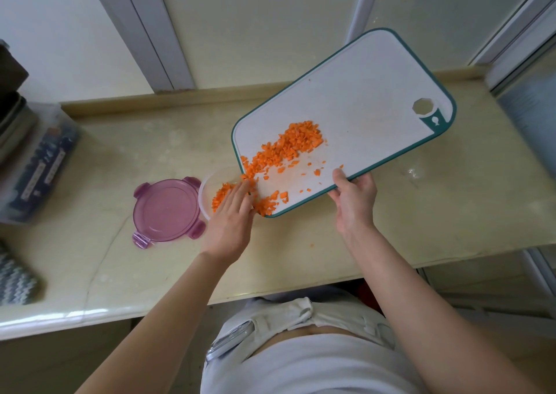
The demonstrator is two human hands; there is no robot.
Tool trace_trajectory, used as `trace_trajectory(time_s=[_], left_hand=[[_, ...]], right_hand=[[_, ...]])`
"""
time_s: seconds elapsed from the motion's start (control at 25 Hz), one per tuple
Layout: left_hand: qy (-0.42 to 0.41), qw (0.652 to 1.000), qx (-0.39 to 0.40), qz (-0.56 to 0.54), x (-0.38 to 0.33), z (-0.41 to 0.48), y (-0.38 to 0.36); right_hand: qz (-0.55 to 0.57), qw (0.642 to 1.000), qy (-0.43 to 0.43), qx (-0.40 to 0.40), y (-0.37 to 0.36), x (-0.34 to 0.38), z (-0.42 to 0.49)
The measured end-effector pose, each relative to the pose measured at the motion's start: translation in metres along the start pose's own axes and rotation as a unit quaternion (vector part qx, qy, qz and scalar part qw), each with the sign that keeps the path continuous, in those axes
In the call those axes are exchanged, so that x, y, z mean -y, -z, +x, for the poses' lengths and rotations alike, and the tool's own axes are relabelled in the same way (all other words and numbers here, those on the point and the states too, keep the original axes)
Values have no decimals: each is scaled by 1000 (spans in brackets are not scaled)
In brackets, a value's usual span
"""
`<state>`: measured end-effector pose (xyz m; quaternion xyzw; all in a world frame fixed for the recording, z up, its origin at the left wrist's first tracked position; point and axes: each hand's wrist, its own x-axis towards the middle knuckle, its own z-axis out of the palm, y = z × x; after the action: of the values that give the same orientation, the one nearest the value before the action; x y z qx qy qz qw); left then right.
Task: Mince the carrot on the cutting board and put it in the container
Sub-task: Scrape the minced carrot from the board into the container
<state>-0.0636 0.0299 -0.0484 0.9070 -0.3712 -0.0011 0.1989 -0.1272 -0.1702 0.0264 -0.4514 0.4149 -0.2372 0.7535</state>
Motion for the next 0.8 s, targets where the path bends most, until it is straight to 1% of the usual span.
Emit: trace_trajectory(time_s=[0.16,0.28,0.32,0.4,0.48,0.52,0.68,0.8], left_hand=[[49,997,-29,51,5,0,1],[46,998,-38,4,-10,11,6],[33,999,-32,-23,-18,18,9],[-26,998,-8,-63,-38,32,14],[-92,992,16,-79,-53,41,15],[-105,991,29,-82,-55,40,13],[-92,993,47,-58,-39,18,3],[-54,998,31,-17,-19,-1,0]], right_hand=[[-6,1000,9,-4,-2,2,1],[6,1000,11,-9,-1,3,0],[14,1000,9,-10,-2,3,0],[36,999,5,-9,-3,3,-1],[50,999,3,-8,-5,2,-2],[51,999,2,-10,-5,2,-2],[40,999,4,-20,-5,3,0],[15,1000,0,-26,-6,4,1]])
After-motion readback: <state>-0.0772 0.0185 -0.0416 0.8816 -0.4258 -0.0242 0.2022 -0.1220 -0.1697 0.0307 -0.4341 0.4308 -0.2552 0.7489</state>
